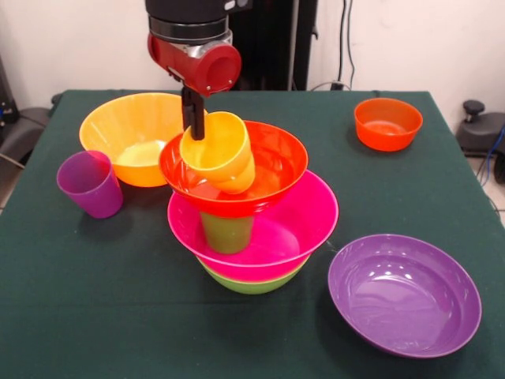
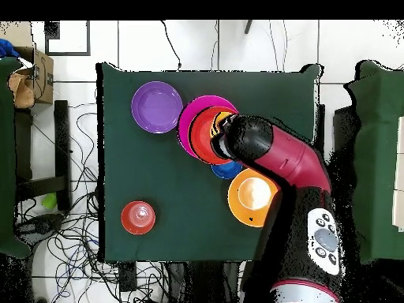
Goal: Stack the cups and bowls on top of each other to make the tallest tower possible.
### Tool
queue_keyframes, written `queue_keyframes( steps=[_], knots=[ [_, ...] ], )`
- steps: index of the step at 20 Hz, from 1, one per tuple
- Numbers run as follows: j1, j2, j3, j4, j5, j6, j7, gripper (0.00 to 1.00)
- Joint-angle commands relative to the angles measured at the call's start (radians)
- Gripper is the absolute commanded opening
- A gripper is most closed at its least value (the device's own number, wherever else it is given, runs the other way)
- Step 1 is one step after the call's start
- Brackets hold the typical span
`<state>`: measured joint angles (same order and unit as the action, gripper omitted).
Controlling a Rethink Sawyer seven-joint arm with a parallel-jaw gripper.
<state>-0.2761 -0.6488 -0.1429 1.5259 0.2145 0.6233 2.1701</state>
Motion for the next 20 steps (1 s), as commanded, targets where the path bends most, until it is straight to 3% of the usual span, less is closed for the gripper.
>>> queue_keyframes(
  steps=[1,20],
  knots=[
    [-0.010,-0.015,0.051,0.001,-0.024,0.058,0.048,0.00],
    [0.003,0.023,0.049,-0.017,-0.020,0.030,0.073,0.00]
  ],
)
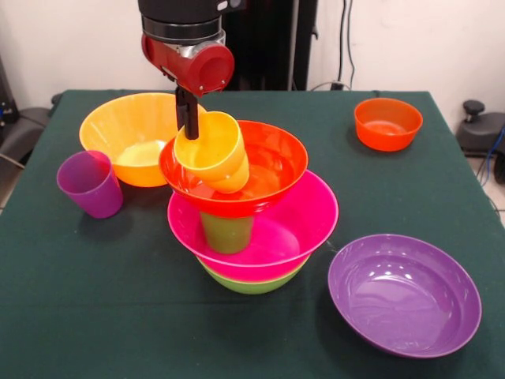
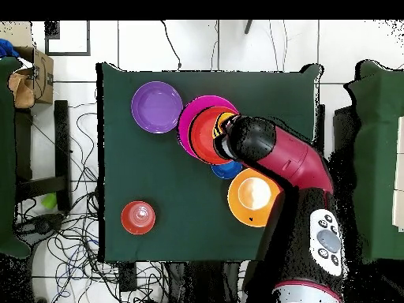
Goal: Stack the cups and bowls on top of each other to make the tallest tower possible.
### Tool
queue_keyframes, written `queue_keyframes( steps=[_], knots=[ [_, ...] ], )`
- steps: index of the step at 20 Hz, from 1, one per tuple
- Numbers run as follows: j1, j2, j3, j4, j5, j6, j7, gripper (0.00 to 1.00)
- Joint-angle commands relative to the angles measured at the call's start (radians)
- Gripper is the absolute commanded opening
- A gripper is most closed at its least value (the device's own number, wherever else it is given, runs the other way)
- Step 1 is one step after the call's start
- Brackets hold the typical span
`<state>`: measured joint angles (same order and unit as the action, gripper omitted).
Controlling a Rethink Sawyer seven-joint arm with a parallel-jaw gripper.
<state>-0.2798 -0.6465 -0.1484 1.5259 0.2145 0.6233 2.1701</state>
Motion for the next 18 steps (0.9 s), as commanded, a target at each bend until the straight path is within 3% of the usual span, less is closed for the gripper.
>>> queue_keyframes(
  steps=[1,8,18],
  knots=[
    [0.007,0.023,0.055,-0.015,-0.021,0.024,0.072,0.00],
    [0.006,0.026,0.055,0.000,-0.025,0.003,0.071,0.00],
    [0.117,0.046,-0.067,-0.052,-0.047,0.061,0.159,0.00]
  ],
)
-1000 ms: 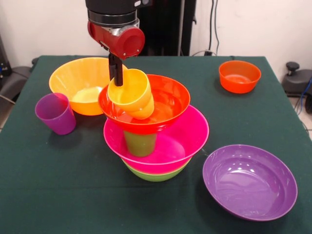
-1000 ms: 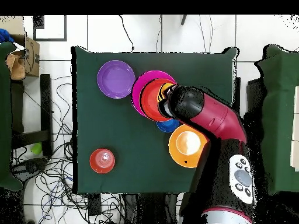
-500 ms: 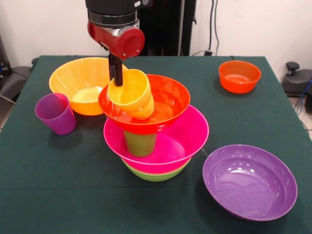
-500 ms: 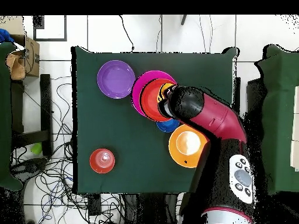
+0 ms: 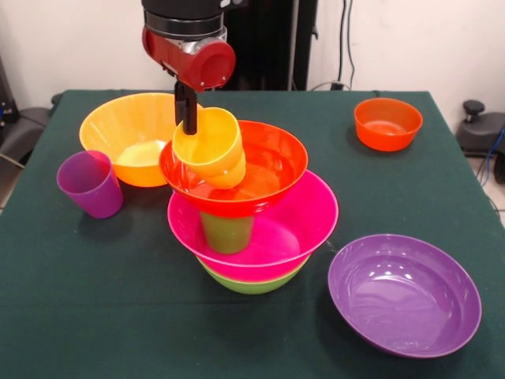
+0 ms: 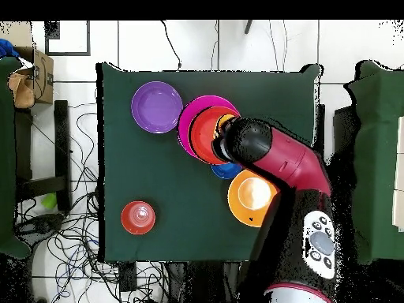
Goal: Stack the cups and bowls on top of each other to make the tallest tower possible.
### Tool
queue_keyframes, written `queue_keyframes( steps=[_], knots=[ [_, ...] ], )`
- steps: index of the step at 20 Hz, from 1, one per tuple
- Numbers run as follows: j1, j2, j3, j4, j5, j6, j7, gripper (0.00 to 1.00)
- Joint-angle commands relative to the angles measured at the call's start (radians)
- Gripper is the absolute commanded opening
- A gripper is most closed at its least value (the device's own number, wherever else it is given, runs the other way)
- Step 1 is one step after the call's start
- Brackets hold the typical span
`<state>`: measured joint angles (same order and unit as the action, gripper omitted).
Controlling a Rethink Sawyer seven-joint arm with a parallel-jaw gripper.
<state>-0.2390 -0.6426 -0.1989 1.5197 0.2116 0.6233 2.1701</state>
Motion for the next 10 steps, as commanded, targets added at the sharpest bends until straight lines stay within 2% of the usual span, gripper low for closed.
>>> queue_keyframes(
  steps=[1,10],
  knots=[
    [0.094,0.039,-0.026,-0.033,-0.038,0.054,0.176,0.00],
    [0.181,0.072,-0.096,-0.014,0.008,-0.018,0.244,0.00]
  ],
)
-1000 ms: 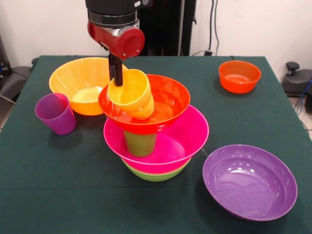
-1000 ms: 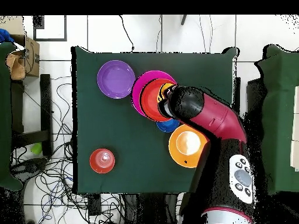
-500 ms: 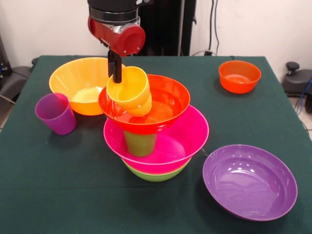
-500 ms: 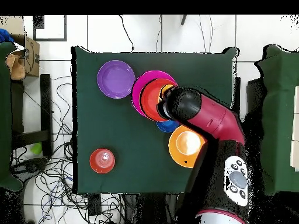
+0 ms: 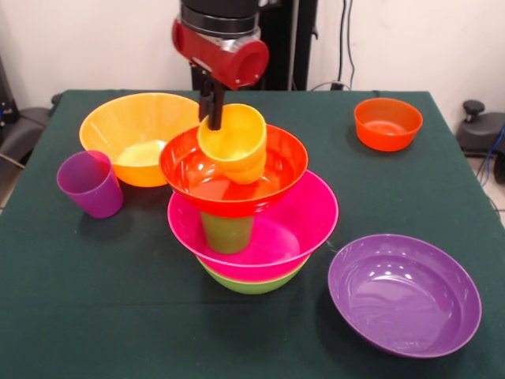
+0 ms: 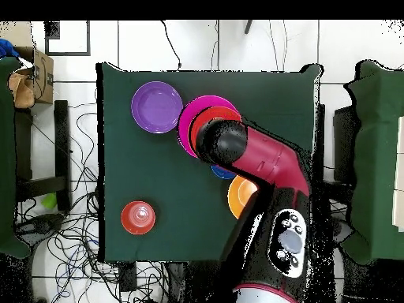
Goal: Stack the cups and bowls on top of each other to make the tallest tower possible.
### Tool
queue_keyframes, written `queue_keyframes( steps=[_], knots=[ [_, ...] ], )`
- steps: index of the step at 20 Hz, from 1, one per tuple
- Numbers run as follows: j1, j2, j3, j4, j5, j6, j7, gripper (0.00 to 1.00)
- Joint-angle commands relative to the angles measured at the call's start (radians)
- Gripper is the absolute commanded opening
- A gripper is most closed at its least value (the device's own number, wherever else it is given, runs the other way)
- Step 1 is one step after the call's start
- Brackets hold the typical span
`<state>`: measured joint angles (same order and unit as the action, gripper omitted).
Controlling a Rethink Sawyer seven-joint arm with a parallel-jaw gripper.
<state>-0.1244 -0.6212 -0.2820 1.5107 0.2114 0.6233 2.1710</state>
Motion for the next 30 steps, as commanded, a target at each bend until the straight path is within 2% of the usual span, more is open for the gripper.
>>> queue_keyframes(
  steps=[1,7,13,21,26,30],
  knots=[
    [0.067,0.057,-0.014,0.005,0.016,-0.054,0.248,0.00],
    [0.029,0.060,0.014,0.067,0.025,-0.232,0.210,0.00],
    [-0.023,0.024,0.044,0.108,0.020,-0.324,0.173,0.00],
    [-0.022,0.010,0.038,0.088,0.036,-0.253,0.159,0.00],
    [-0.001,0.022,0.031,0.106,0.058,-0.319,0.214,0.00],
    [0.034,0.014,0.000,0.112,0.080,-0.292,0.244,0.00]
  ],
)
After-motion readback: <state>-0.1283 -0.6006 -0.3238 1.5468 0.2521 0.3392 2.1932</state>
